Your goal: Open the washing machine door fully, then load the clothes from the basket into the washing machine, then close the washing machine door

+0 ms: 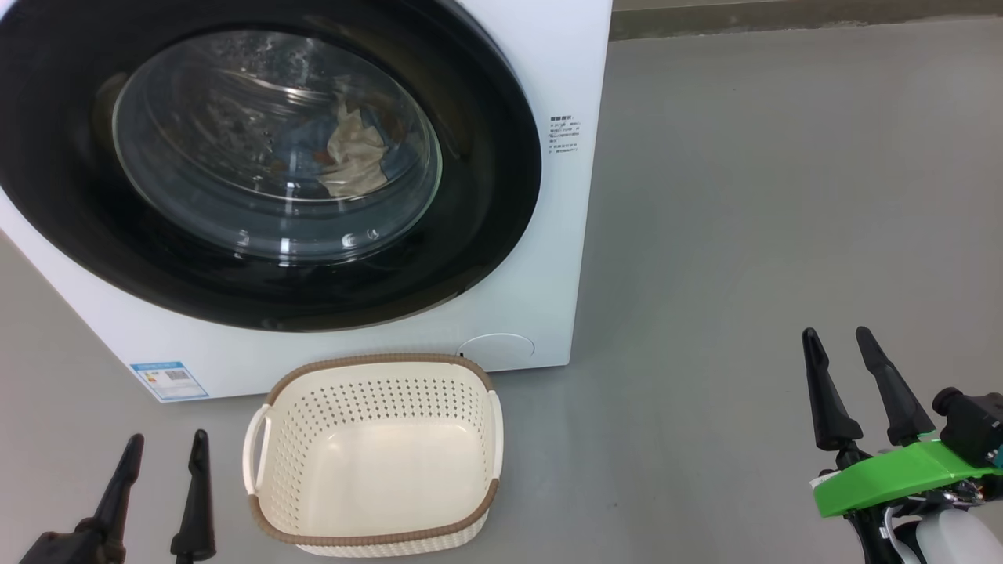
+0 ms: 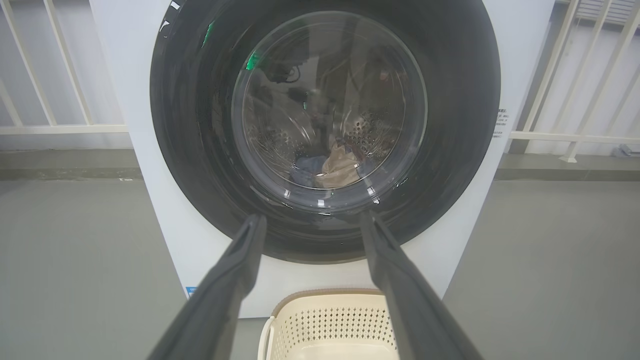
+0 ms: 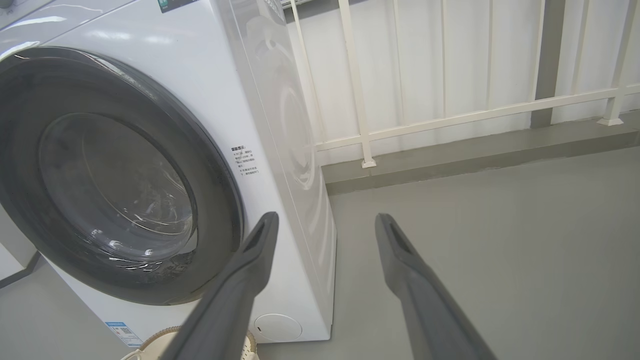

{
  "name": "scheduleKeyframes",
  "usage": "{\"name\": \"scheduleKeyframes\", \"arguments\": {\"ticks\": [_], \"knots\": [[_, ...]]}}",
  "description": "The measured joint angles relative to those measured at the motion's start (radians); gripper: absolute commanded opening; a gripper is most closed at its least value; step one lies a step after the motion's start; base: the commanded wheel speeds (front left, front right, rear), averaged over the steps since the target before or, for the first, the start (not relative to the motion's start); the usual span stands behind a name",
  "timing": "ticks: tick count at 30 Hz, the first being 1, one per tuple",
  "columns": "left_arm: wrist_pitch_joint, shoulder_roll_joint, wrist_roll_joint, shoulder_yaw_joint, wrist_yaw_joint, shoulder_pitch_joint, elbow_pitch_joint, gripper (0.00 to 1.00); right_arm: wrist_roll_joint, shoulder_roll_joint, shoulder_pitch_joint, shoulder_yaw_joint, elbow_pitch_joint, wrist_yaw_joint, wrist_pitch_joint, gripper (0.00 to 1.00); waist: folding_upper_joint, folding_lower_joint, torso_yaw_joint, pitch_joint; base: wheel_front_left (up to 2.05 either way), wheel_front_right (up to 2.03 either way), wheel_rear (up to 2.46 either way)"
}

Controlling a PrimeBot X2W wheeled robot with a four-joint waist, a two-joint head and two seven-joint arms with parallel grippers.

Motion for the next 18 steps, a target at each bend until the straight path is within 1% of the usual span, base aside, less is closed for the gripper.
{"name": "scheduleKeyframes", "arguments": {"ticks": [18], "knots": [[0.000,-0.007,0.020,0.011,0.000,0.021,0.002,1.00,-0.008,0.005,0.007,-0.008,-0.008,0.000,0.000,1.00,0.0000,0.0000,0.003,-0.006,0.00,0.00,0.00]]}}
